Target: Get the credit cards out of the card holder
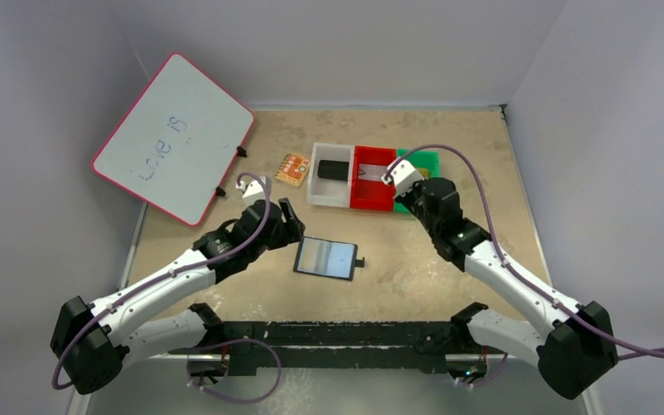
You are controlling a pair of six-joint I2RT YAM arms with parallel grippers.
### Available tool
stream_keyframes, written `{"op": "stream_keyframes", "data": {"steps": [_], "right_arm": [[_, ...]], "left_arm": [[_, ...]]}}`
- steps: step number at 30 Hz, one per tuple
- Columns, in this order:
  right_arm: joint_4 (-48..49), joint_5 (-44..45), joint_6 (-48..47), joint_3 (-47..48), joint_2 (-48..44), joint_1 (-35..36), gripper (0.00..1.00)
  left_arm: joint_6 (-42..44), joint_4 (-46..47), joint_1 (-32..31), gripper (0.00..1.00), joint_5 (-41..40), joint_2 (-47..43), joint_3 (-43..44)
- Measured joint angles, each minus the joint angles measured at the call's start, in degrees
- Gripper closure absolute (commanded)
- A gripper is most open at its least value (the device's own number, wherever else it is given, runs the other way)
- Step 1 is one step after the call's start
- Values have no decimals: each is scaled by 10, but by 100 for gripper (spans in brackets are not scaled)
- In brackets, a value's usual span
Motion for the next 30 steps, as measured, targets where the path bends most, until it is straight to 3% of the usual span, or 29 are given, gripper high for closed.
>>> {"op": "stream_keyframes", "data": {"steps": [7,15,30], "right_arm": [[-12,-95,-87,42,54,-130,100],[-37,-183,-165,83,140,-179,100],[-57,-237,-266,162,269,-206,100]], "left_arm": [[0,-3,0,36,0,-14,0],[2,-19,0,35,0,-22,0],[22,-62,0,33,-10,-50,0]]}}
